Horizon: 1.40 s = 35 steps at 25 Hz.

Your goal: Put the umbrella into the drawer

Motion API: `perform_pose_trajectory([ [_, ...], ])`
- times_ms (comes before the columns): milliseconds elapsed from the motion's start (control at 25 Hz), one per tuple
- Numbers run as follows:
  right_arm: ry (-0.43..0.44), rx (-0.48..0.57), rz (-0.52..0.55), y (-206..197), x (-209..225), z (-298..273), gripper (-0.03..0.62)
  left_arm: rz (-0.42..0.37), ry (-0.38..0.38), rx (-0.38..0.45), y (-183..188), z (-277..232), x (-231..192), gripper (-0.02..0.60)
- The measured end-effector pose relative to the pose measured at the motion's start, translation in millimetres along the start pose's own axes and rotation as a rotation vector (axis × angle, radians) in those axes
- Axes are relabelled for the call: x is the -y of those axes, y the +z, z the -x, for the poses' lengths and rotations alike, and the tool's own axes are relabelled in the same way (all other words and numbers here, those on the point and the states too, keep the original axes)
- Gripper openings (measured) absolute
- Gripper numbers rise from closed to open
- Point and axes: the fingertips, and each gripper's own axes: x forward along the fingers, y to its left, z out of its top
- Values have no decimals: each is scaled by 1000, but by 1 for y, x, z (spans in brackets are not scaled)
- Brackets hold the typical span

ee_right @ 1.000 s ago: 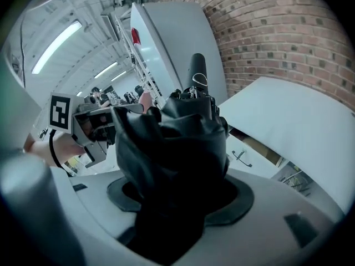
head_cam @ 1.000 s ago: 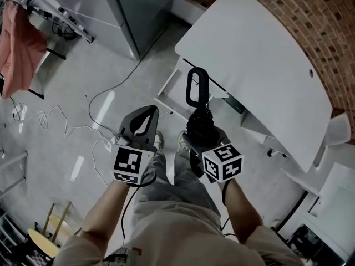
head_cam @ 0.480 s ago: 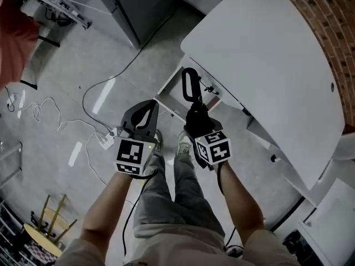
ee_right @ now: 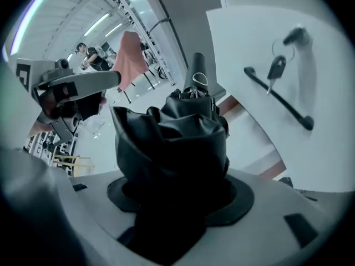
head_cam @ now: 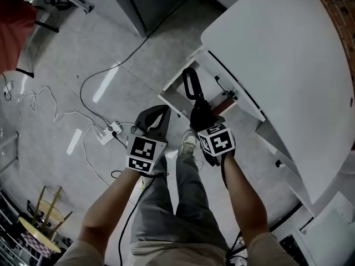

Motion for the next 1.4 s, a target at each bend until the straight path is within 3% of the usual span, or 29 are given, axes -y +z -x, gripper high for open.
perform_pose_trajectory([
  [280,13,-89,-121,-24,40,-51,272,21,-39,-56,-46,-38,0,8],
  [680,9,-121,-307,-22,84,-110,273,48,-66,-116,-93,-88,-1,8],
  [840,17,-100,-321,-17,101,-132,273,36,-61,-107,-100,-101,-4,8],
  [1120,-63,-45,-298,6,125,-144,273,82,-62,-76,-103,-115,-10,8],
  [1400,-140,-12,-273,6,143,-160,273,124,-34,-44,-103,-128,-25,8],
])
